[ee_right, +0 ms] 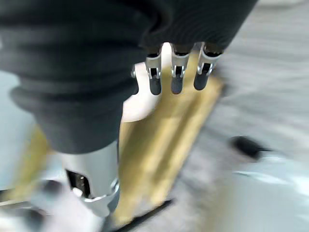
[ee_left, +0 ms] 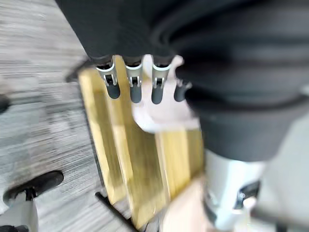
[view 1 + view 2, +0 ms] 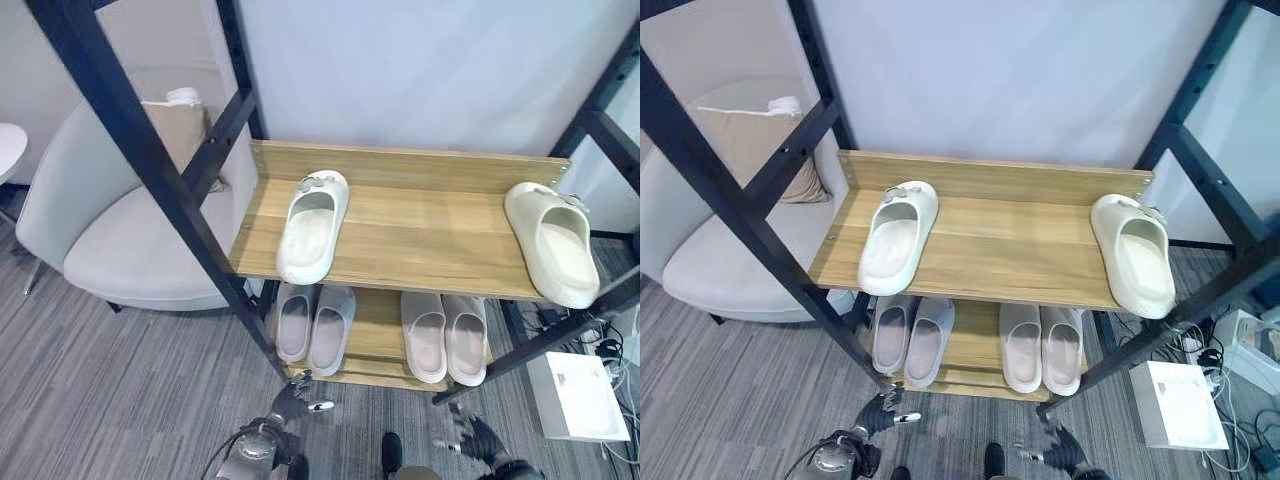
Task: Arrange the slippers neatly on the shoe rack.
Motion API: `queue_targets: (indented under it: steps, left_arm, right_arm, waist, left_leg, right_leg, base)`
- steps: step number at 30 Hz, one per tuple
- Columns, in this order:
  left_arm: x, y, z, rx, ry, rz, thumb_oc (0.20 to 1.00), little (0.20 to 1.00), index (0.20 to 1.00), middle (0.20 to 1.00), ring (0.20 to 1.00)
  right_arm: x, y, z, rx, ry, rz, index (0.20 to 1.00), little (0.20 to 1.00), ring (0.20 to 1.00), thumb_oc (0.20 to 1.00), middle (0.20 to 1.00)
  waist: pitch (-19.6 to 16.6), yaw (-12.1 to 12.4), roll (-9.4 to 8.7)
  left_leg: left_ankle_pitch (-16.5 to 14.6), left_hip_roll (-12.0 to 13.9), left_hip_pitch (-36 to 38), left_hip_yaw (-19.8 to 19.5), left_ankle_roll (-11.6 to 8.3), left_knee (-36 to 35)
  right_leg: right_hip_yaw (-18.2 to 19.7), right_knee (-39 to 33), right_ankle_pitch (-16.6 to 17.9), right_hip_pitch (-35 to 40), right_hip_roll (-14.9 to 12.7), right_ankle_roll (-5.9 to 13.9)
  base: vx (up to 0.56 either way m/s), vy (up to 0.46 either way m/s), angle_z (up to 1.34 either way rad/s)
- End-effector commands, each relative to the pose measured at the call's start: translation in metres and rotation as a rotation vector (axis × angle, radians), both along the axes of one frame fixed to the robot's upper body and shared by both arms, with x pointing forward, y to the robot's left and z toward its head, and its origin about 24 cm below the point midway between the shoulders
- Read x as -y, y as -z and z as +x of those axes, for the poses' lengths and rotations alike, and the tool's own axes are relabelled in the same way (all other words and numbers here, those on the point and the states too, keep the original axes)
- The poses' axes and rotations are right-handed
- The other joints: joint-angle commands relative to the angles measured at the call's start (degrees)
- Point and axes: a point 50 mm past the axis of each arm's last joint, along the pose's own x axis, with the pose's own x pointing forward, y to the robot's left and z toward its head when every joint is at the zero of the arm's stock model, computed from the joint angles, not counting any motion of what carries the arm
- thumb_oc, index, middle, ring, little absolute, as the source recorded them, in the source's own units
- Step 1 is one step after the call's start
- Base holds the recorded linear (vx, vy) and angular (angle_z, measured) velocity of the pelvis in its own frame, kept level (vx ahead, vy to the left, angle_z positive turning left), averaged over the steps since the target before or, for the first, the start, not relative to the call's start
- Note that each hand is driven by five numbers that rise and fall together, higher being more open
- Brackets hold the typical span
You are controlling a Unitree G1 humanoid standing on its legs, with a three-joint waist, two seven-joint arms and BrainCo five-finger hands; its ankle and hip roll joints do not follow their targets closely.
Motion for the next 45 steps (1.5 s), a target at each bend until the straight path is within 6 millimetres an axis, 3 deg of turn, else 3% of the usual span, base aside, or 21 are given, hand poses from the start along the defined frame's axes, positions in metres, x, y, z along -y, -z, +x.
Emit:
queue_targets:
  steps: [1,3,6,7,8,9,11,12,13,15,18,22,23,28,32,45]
  left_arm:
    - [0.037,-0.034,0.044,0.223,0.296,0.072,1.0,1.0,1.0,1.0,1.0]
    - [0.046,-0.04,0.048,0.249,0.366,0.083,1.0,1.0,1.0,1.0,1.0]
    - [0.087,-0.079,0.061,0.459,0.681,0.116,1.0,1.0,1.0,1.0,1.0]
    - [0.087,-0.079,0.061,0.459,0.681,0.117,1.0,1.0,1.0,1.0,1.0]
    - [0.105,-0.107,0.066,0.567,0.785,0.073,1.0,1.0,1.0,1.0,1.0]
    - [0.105,-0.107,0.067,0.567,0.786,0.073,1.0,1.0,1.0,1.0,1.0]
    - [0.119,-0.156,0.07,0.727,0.88,-0.029,1.0,1.0,1.0,1.0,1.0]
    - [0.121,-0.168,0.07,0.766,0.901,-0.056,1.0,1.0,1.0,1.0,1.0]
    - [0.126,-0.203,0.065,0.85,0.993,-0.146,1.0,1.0,1.0,1.0,1.0]
    - [0.116,-0.3,0.046,1.113,1.146,-0.34,1.0,1.0,1.0,1.0,1.0]
    - [0.102,-0.33,0.043,1.191,1.075,-0.482,1.0,1.0,1.0,1.0,1.0]
    - [0.085,-0.339,0.052,1.3,0.867,-0.5,1.0,1.0,1.0,1.0,1.0]
    - [0.073,-0.338,0.067,1.387,0.706,-0.383,1.0,1.0,1.0,1.0,1.0]
    - [0.04,-0.346,0.094,1.57,0.397,-0.086,1.0,1.0,1.0,1.0,1.0]
    - [0.012,-0.341,0.111,1.626,0.215,0.174,1.0,1.0,1.0,1.0,1.0]
    - [-0.038,-0.331,0.131,1.645,0.035,0.675,1.0,1.0,1.0,1.0,1.0]
  right_arm:
    - [0.012,0.001,0.013,0.021,0.048,-0.1,1.0,1.0,1.0,1.0,1.0]
    - [0.015,0.007,0.007,-0.028,0.067,-0.12,1.0,1.0,1.0,1.0,1.0]
    - [0.025,0.018,-0.01,-0.143,0.183,-0.148,1.0,1.0,1.0,1.0,1.0]
    - [0.025,0.018,-0.01,-0.143,0.183,-0.148,1.0,1.0,1.0,1.0,1.0]
    - [0.029,0.02,-0.017,-0.173,0.241,-0.147,1.0,1.0,1.0,1.0,1.0]
    - [0.029,0.02,-0.017,-0.172,0.242,-0.146,1.0,1.0,1.0,1.0,1.0]
    - [0.035,0.02,-0.02,-0.189,0.246,-0.164,1.0,1.0,1.0,1.0,1.0]
    - [0.035,0.02,-0.022,-0.194,0.243,-0.163,1.0,1.0,1.0,1.0,1.0]
    - [0.039,0.018,-0.021,-0.188,0.219,-0.173,1.0,1.0,1.0,1.0,1.0]
    - [0.045,0.014,-0.024,-0.196,0.136,-0.183,1.0,1.0,1.0,1.0,1.0]
    - [0.038,0.014,-0.023,-0.183,0.119,-0.147,1.0,1.0,1.0,1.0,1.0]
    - [0.028,0.015,-0.024,-0.163,0.122,-0.099,1.0,1.0,1.0,1.0,1.0]
    - [0.022,0.015,-0.022,-0.136,0.133,-0.061,1.0,1.0,1.0,1.0,1.0]
    - [0.015,0.013,-0.016,-0.09,0.149,-0.024,1.0,1.0,1.0,1.0,1.0]
    - [0.013,0.014,-0.015,-0.08,0.16,-0.031,1.0,1.0,1.0,1.0,1.0]
    - [0.015,0.013,-0.011,-0.066,0.168,-0.052,1.0,1.0,1.0,1.0,1.0]
  waist:
    - [1.76,-1.63,-0.1]
    - [2.0,-1.76,0.1]
    - [2.02,-2.44,0.91]
    - [2.05,-2.43,0.89]
    - [1.92,-2.99,1.27]
    - [2.02,-2.95,1.23]
    - [1.97,-3.2,1.5]
    - [1.94,-3.3,1.61]
    - [1.77,-3.62,1.83]
    - [1.06,-3.71,2.33]
    - [0.85,-3.22,2.21]
    - [0.7,-2.8,1.75]
    - [0.72,-2.35,1.31]
    - [0.84,-2.13,0.93]
    - [0.72,-2.23,0.87]
    - [0.64,-2.34,0.92]
  left_leg:
    - [-0.34,-0.6,-0.68,1.02,-0.85,-0.42]
    - [-0.48,-0.59,-0.52,1.16,-0.84,-0.42]
    - [-0.95,-0.72,-0.11,1.3,-0.69,-0.42]
    - [-0.96,-0.72,-0.09,1.31,-0.69,-0.42]
    - [-1.13,-0.82,0.06,1.44,-0.65,-0.42]
    - [-1.15,-0.81,0.1,1.45,-0.65,-0.42]
    - [-0.71,-1.02,-0.2,1.61,-0.57,-0.42]
    - [-0.71,-1.05,-0.2,1.61,-0.57,-0.42]
    - [-0.78,-1.16,-0.15,1.75,-0.6,-0.42]
    - [-1.34,-1.19,0.45,1.75,-0.88,-0.42]
    - [-1.21,-1.22,0.74,1.37,-1.1,-0.42]
    - [-1.17,-1.15,0.83,1.04,-1.26,-0.42]
    - [-1.15,-1.1,0.77,0.87,-1.29,-0.42]
    - [-1.14,-0.93,0.78,0.8,-1.32,-0.42]
    - [-1.4,-0.78,0.94,1.21,-1.31,-0.42]
    - [-1.89,-0.54,1.37,1.77,-1.37,-0.42]
  right_leg:
    - [-1.83,0.06,-5.91,3.62,0.24,2.21]
    - [-1.62,0.06,-5.94,3.68,0.29,2.22]
    - [-1.27,0.06,-6.17,3.78,0.27,2.31]
    - [-1.26,0.06,-6.17,3.8,0.27,2.31]
    - [-1.14,0.06,-6.21,3.83,0.16,2.39]
    - [-1.13,0.06,-6.21,3.86,0.17,2.39]
    - [-1.18,0.06,-5.81,3.64,-0.04,2.37]
    - [-1.16,0.06,-5.77,3.62,-0.1,2.38]
    - [-1.04,0.06,-5.77,3.55,-0.06,2.44]
    - [-1.29,0.06,-6.4,4.32,-0.13,2.64]
    - [-1.92,0.06,-6.55,4.98,-0.14,2.61]
    - [-2.22,0.06,-6.75,5.27,-0.08,2.4]
    - [-2.35,0.06,-6.83,5.4,-0.02,2.3]
    - [-2.4,0.06,-6.98,5.51,0.18,2.14]
    - [-1.9,0.06,-6.89,5.46,0.28,2.04]
    - [-1.26,0.06,-7.2,5.41,0.67,1.93]
  base:
    - [0.01,-0.007,-0.12]
    - [0.01,-0.005,-0.09]
    - [0.02,-0.001,-0.06]
    - [0.0,0.0,0.0]
    - [0.01,0.003,-0.09]
    - [0.02,0.0,-0.14]
    - [-0.02,0.0,-0.14]
    - [-0.02,0.008,-0.05]
    - [0.05,0.009,-0.02]
    - [0.06,-0.006,0.01]
    - [0.02,-0.023,0.06]
    - [0.0,-0.013,0.01]
    - [0.0,-0.03,0.01]
    - [0.0,-0.021,0.09]
    - [0.0,-0.001,0.01]
    - [0.0,-0.001,-0.02]
